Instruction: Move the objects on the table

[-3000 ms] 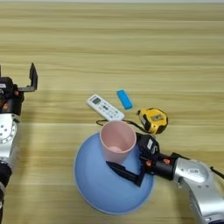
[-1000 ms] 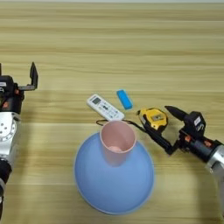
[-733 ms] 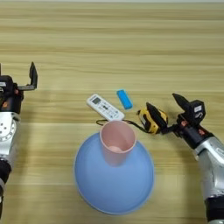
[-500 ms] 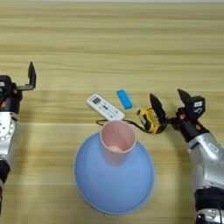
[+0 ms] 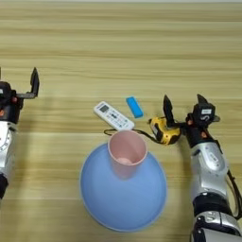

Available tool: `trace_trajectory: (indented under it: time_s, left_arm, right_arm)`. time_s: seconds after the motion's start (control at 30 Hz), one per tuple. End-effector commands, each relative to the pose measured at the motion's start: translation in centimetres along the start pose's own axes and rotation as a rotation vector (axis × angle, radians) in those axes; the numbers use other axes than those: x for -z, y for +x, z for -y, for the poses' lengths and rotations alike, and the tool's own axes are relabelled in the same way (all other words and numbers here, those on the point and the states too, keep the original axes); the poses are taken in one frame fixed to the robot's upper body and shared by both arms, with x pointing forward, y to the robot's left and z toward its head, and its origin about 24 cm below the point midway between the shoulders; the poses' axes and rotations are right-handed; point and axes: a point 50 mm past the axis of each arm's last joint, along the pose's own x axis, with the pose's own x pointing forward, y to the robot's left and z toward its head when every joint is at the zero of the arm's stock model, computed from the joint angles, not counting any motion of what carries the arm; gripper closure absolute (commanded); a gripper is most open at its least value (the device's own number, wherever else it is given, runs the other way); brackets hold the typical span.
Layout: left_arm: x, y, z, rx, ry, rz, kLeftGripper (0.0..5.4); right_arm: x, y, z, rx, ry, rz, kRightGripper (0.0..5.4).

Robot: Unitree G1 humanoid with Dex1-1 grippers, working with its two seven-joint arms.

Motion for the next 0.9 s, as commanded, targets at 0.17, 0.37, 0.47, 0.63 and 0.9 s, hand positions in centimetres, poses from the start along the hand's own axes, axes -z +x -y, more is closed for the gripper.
trace_trajectory:
  time_s: [0.17, 0.37, 0.47, 0.63, 0.9]
  left_arm:
    - [-4.3, -1.0, 2.1, 0.474, -0.099, 0.069, 0.0]
    - [-5.2, -4.3, 2.7, 0.834, -0.152, -0.047, 0.0]
    - [-5.4, -5.8, 3.3, 0.976, -0.174, -0.116, 0.0]
    - [-4.8, -9.6, 4.4, 1.282, -0.204, -0.288, 0.0]
    - [-3.6, -10.7, 5.3, 1.394, -0.218, -0.386, 0.0]
  right_arm:
    - [0.0, 0.2, -0.8, -0.005, 0.008, 0.015, 0.01]
    - [0.1, 0.3, -1.0, -0.007, 0.01, 0.015, 0.01]
    - [0.1, 0.3, -1.0, -0.006, 0.01, 0.014, 0.01]
    - [0.1, 0.4, -1.1, -0.007, 0.01, 0.013, 0.01]
    - [0.2, 0.4, -1.3, -0.008, 0.01, 0.012, 0.01]
